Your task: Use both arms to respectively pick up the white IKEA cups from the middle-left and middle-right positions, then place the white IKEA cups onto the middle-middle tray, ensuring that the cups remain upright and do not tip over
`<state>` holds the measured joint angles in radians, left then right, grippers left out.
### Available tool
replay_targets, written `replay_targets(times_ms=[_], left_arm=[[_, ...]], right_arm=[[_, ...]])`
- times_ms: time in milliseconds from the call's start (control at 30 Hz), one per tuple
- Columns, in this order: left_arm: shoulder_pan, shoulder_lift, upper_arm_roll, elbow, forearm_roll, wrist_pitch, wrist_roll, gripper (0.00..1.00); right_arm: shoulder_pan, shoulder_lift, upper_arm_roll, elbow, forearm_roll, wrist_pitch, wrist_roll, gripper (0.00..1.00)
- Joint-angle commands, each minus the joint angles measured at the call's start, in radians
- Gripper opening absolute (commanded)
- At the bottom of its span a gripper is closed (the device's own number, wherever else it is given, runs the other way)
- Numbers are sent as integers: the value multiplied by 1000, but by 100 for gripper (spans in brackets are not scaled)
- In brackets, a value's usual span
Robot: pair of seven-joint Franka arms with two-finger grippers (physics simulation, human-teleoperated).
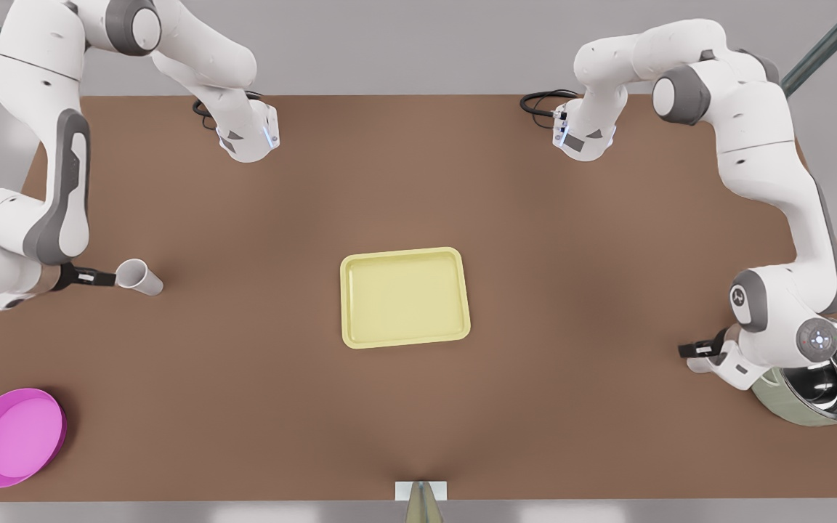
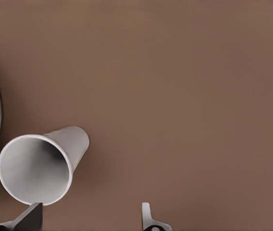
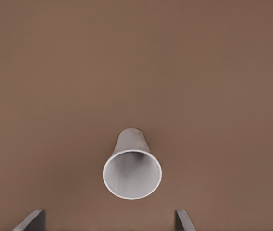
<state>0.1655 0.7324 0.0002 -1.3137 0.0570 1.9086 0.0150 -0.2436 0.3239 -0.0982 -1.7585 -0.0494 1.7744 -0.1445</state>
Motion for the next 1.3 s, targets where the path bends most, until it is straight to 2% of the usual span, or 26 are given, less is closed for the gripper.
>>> replay_targets(times_ms=[0,267,500,533,600,633,800,833,900,1033,1100,1133,1200,1267], left_arm=[[3,10,0,1,1,182,80,100],[26,42,15,-27,-5,210,72,100],[26,70,27,-47,-5,210,51,100],[25,73,27,-47,-5,210,46,86],[26,71,27,-45,-6,210,46,48],[26,73,27,-45,-8,210,46,38],[25,79,29,-45,-19,211,43,23],[26,79,29,-45,-37,211,43,21],[11,74,29,-45,-35,211,8,21],[-87,-28,44,-78,-29,165,-101,21],[-230,-88,50,-76,-28,67,-289,21],[-255,-102,40,-70,-29,34,-325,21],[-273,-102,-69,-56,-20,6,-444,21],[-422,-97,-100,-50,61,18,-622,21]], right_arm=[[-20,-12,-1,-58,-1,188,-262,100],[-66,-103,0,-328,6,484,-279,100],[-97,-28,-3,-372,13,537,-299,100],[-103,-17,-3,-372,13,537,-299,100],[-114,-2,-3,-372,13,540,-299,100],[-115,4,-3,-378,14,546,-299,100],[-123,30,-1,-378,14,557,-299,100],[-123,34,-1,-378,14,560,-299,86],[-121,43,0,-378,14,563,-299,51],[-97,49,9,-378,16,566,-287,24],[-72,49,11,-378,16,566,-283,21],[-69,49,12,-377,14,566,-282,21],[-49,49,35,-363,39,566,-283,21],[-3,52,80,-323,80,565,-282,21]])
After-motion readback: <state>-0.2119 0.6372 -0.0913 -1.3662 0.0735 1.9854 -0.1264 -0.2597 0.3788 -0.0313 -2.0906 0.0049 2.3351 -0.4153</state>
